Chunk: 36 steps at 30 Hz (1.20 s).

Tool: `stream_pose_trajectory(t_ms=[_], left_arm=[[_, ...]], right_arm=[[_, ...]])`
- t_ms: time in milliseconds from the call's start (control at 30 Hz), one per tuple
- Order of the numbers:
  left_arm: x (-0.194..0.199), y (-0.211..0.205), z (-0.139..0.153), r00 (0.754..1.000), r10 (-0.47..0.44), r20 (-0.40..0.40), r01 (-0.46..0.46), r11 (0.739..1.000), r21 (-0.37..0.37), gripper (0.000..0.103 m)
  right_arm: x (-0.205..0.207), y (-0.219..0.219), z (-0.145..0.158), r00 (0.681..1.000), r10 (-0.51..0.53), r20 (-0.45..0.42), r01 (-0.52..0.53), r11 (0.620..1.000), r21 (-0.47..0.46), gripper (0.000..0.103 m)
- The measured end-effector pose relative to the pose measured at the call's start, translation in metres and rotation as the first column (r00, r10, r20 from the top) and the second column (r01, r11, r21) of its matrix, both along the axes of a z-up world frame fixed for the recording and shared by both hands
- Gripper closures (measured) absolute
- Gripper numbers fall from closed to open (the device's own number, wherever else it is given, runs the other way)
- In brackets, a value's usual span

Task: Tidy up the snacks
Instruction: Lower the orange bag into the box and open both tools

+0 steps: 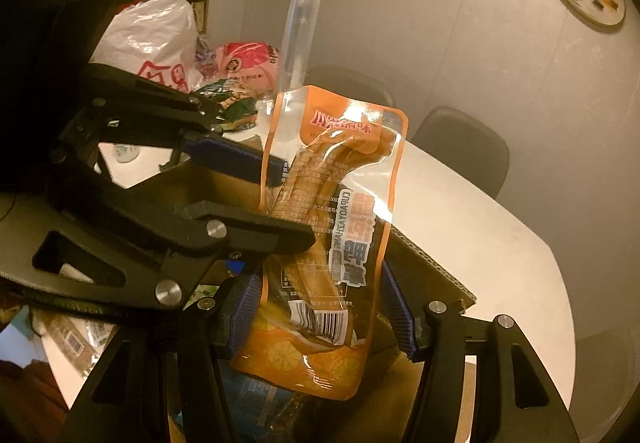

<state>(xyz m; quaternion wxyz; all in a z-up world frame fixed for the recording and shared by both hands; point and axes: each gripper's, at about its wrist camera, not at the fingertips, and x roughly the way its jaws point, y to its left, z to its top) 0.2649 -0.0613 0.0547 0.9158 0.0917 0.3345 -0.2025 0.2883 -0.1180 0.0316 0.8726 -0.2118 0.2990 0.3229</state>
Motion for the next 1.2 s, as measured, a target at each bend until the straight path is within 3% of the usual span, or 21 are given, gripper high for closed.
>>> stream_pose_trajectory(t_ms=[267,500,800,1033,1200], left_arm=[[-0.007,0.016,0.010,1.000,0.012,0.015,-0.011,0.999,-0.051,0.069],[-0.013,0.022,0.005,1.000,0.016,-0.002,-0.016,1.000,-0.027,0.068],[-0.024,0.025,0.028,0.999,-0.011,0.033,0.013,0.998,-0.054,0.069],[-0.020,0.008,0.010,0.999,-0.050,-0.014,0.050,0.999,-0.009,0.068],[-0.009,0.003,-0.001,0.998,-0.041,-0.050,0.041,0.999,-0.002,0.061]], right_arm=[[-0.009,0.011,0.007,0.997,0.051,0.054,-0.050,0.998,-0.031,0.051],[-0.008,0.013,-0.005,0.992,0.124,-0.035,-0.127,0.989,-0.079,0.051],[-0.016,0.009,0.018,0.993,0.117,-0.013,-0.117,0.993,-0.028,0.052],[-0.024,-0.001,0.015,0.993,0.093,-0.074,-0.098,0.993,-0.072,0.051],[-0.016,-0.002,0.001,0.991,0.051,-0.120,-0.062,0.995,-0.084,0.047]])
